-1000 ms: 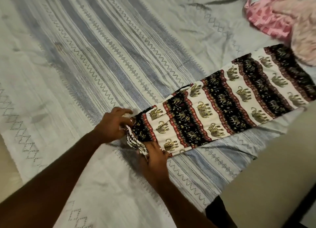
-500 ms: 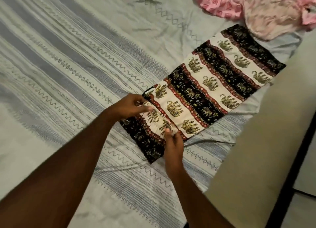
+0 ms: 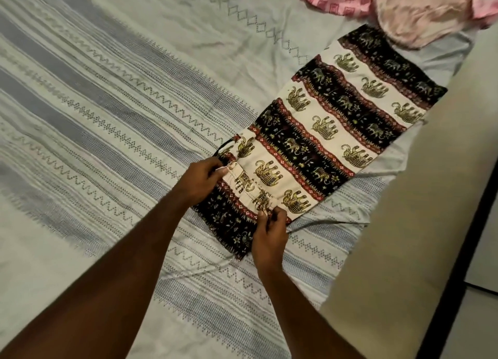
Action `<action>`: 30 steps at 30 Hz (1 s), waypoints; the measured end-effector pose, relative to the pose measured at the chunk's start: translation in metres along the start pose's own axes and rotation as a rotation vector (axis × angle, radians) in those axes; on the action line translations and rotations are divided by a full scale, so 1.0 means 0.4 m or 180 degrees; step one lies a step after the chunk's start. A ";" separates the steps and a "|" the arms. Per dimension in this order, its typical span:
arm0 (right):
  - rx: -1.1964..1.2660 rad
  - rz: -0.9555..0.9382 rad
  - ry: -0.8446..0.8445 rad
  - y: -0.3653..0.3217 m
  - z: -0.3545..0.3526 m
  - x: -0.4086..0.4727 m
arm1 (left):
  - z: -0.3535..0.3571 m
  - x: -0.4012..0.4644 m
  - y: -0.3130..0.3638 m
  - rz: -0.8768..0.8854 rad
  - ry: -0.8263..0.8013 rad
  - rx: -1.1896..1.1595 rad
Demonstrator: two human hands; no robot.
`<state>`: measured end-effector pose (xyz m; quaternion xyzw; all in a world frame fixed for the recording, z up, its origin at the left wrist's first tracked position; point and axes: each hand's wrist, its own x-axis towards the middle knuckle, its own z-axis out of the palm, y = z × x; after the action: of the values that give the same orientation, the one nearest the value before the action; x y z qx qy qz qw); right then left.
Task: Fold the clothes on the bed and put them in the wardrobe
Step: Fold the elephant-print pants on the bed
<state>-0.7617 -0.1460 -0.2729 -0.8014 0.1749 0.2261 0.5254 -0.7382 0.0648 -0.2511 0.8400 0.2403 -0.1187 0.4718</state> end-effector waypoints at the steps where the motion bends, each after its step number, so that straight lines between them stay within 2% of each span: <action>1: -0.0095 0.0043 0.0076 -0.001 -0.001 0.000 | 0.001 0.000 -0.004 0.0002 0.0007 0.0115; 3: -0.0251 0.0007 0.0173 0.000 -0.006 -0.007 | -0.003 -0.010 -0.006 0.0069 0.0185 0.0176; 5: -0.0554 -0.0329 0.0159 0.008 -0.014 -0.026 | -0.019 -0.031 -0.015 0.0287 0.0504 0.0251; 7: -0.0990 -0.0801 0.0054 0.027 -0.026 -0.048 | -0.041 -0.052 -0.041 0.0707 0.0578 0.0656; 11: -0.2173 -0.1838 -0.0229 0.072 -0.054 -0.077 | -0.088 -0.078 -0.127 0.1295 -0.0069 0.1704; 15: -0.3225 -0.2091 -0.0671 0.122 -0.054 -0.085 | -0.100 -0.097 -0.170 0.1082 -0.0301 0.2245; 18: -0.3366 -0.2070 -0.0646 0.134 -0.048 -0.074 | -0.080 -0.107 -0.173 0.0846 -0.0276 0.2410; 26: -0.3374 -0.2208 -0.0803 0.132 -0.065 -0.065 | -0.064 -0.101 -0.153 0.0774 0.0097 0.2379; 30: -0.2926 -0.2338 -0.0899 0.107 -0.092 -0.075 | -0.096 -0.092 -0.143 0.1020 -0.0011 0.1788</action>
<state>-0.8021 -0.1951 -0.2765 -0.9165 -0.3003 0.1864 0.1872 -0.8004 0.1119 -0.2573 0.9643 0.0619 -0.1060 0.2345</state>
